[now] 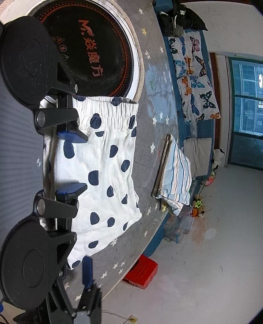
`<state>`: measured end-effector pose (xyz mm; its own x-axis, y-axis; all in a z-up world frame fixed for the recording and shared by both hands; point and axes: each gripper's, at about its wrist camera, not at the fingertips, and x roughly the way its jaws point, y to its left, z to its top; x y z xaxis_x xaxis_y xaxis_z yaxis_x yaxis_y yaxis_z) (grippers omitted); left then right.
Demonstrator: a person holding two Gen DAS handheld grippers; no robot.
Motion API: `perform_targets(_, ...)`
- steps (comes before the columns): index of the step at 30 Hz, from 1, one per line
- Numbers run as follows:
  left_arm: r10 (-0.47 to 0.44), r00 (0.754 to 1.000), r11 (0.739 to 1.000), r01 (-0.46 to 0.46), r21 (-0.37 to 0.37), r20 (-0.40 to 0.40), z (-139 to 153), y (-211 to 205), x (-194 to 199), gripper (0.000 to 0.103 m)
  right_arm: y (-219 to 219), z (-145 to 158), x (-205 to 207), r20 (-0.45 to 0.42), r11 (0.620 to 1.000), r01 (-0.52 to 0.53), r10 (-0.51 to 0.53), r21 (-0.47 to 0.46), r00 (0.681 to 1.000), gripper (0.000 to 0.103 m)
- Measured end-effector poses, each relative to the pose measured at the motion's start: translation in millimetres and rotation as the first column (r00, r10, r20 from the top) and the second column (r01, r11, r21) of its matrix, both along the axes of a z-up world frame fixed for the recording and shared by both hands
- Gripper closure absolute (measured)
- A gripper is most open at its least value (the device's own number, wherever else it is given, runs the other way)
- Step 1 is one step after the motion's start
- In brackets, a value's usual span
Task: Fold clothes
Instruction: 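Press the folded trousers flat with both grippers and open them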
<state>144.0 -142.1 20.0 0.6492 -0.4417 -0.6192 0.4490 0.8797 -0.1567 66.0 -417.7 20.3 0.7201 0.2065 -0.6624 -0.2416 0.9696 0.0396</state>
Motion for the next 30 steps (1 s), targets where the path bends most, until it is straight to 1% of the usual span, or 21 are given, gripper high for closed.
perform_targets(5, 0.02, 1.0, 1.0, -0.02, -0.015, -0.002, 1.2, 2.6, -1.8, 0.053, -12.7, 11.5, -10.6, 0.052, 0.996, 0.059, -0.062, 0.064, 0.997, 0.034)
perform_targets(9, 0.024, 1.0, 1.0, -0.024, -0.014, 0.0, 1.7, 0.7, -3.9, 0.051, -7.5, 16.8, -7.0, 0.074, 0.992, 0.026, -0.036, 0.126, 0.997, 0.034)
perform_targets(13, 0.026, 1.0, 1.0, -0.026, -0.013, -0.001, 2.2, 1.4, -4.3, 0.05, 5.0, 6.6, -1.4, 0.04, 0.991, -0.009, 0.004, 0.135, 0.999, 0.034)
perform_targets(16, 0.027, 1.0, 1.0, -0.027, -0.015, 0.002, 3.7, 3.9, -5.8, 0.05, 4.1, -1.0, -1.6, 0.016, 0.992, 0.009, -0.011, 0.127, 1.0, 0.034)
perform_targets(21, 0.037, 0.999, 0.999, -0.037, -0.028, 0.003, 7.1, 7.2, -9.0, 0.045, -5.4, 0.7, -9.8, 0.017, 0.99, 0.046, -0.049, 0.135, 0.999, 0.034)
perform_targets(23, 0.04, 0.999, 0.999, -0.039, -0.034, 0.004, 8.5, 7.6, -11.5, 0.043, -7.2, 2.6, -12.5, 0.024, 0.989, 0.057, -0.061, 0.138, 0.998, 0.029)
perform_targets(24, 0.039, 0.999, 0.999, -0.039, -0.036, 0.005, 9.2, 7.7, -13.1, 0.04, -7.1, 3.1, -13.6, 0.027, 0.988, 0.061, -0.066, 0.14, 0.997, 0.021)
perform_targets(25, 0.039, 0.999, 0.999, -0.038, -0.038, 0.006, 9.9, 7.8, -14.7, 0.038, -6.4, 3.4, -14.5, 0.031, 0.988, 0.064, -0.07, 0.142, 0.997, 0.018)
perform_targets(27, 0.036, 0.999, 0.998, -0.036, -0.042, 0.009, 11.3, 8.1, -18.6, 0.031, -3.9, 3.1, -16.1, 0.035, 0.987, 0.069, -0.075, 0.145, 0.997, 0.017)
perform_targets(28, 0.038, 0.999, 0.999, -0.038, -0.037, 0.012, 12.0, 8.4, -20.6, 0.028, -2.4, 2.8, -16.7, 0.036, 0.987, 0.071, -0.077, 0.144, 0.996, 0.012)
perform_targets(29, 0.044, 0.999, 0.999, -0.044, -0.03, 0.018, 12.6, 8.7, -22.2, 0.021, -0.7, 2.5, -17.4, 0.038, 0.987, 0.073, -0.079, 0.142, 0.996, 0.01)
perform_targets(30, 0.051, 0.998, 0.998, -0.051, -0.023, 0.024, 13.1, 9.0, -23.7, 0.018, 1.0, 2.2, -18.1, 0.041, 0.987, 0.075, -0.081, 0.14, 0.996, 0.008)
